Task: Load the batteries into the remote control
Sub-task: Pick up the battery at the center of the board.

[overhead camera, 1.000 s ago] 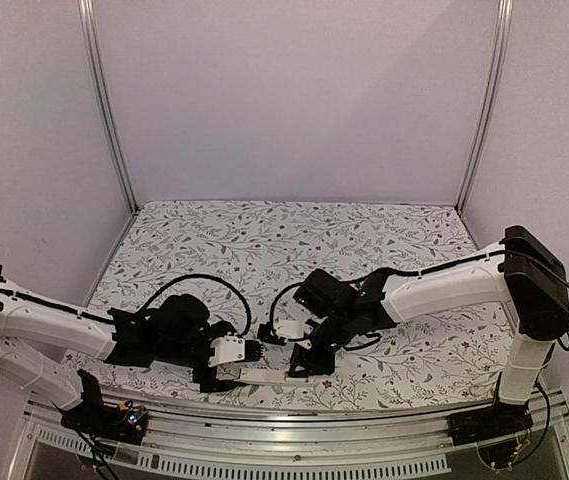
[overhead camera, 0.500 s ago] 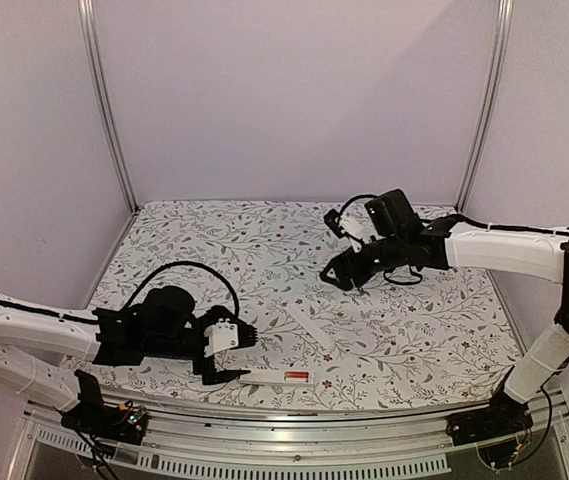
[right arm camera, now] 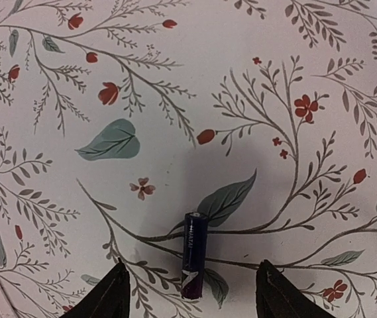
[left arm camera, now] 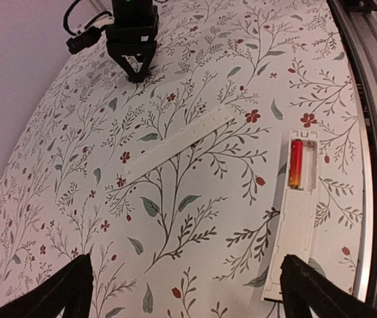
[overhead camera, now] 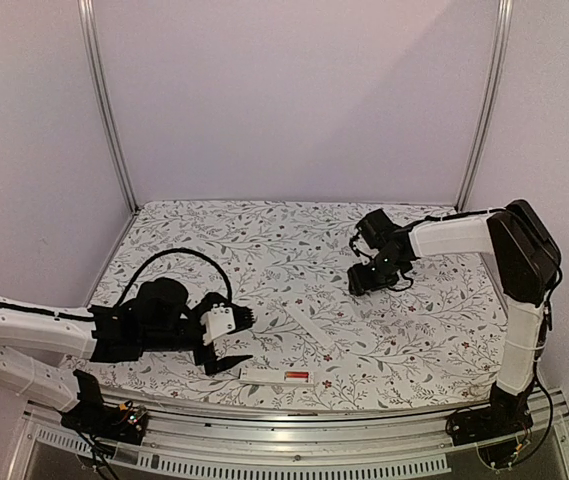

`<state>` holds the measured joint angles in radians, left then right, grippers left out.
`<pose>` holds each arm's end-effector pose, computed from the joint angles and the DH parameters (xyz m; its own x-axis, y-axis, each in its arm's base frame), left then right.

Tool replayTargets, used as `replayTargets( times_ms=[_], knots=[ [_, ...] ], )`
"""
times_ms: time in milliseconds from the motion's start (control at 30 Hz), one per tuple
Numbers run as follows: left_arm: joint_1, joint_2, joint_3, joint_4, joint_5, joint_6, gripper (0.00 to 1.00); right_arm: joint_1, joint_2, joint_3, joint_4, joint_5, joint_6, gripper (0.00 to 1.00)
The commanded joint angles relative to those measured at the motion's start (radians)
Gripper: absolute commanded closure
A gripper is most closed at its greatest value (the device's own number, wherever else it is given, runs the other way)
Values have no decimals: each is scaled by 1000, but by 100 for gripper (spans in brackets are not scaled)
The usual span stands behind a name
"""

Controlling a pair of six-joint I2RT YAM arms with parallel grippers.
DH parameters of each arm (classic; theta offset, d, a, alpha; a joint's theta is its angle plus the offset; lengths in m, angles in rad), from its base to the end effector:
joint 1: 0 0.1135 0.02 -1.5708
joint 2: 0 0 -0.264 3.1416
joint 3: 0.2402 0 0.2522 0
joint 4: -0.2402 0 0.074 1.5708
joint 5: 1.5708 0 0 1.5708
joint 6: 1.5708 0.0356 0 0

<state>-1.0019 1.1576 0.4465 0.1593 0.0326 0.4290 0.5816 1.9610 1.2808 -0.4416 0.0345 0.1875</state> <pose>0.1240 -0.1961 0.1834 0.0997 0.6159 -0.7815 0.8968 0.2846 0.3387 0.3317 0.2166 0.1515 -0.8396 -0.3290 -0.4323 -0.3868 0.9208 0.0504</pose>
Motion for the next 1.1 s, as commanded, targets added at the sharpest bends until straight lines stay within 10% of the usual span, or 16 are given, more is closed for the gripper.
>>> replayTargets(
  times_ms=[0,500,1067],
  knots=[
    [11,0,24,0,-7,-9,2,3,57,51,-28,36,5,38],
    [17,-10,26,1,-12,-11,1,3,86,49,-29,-11,-13,100],
    [71,-143,74,174,-72,-225,6,45,-392,-134,377,-406,-175,100]
  ],
)
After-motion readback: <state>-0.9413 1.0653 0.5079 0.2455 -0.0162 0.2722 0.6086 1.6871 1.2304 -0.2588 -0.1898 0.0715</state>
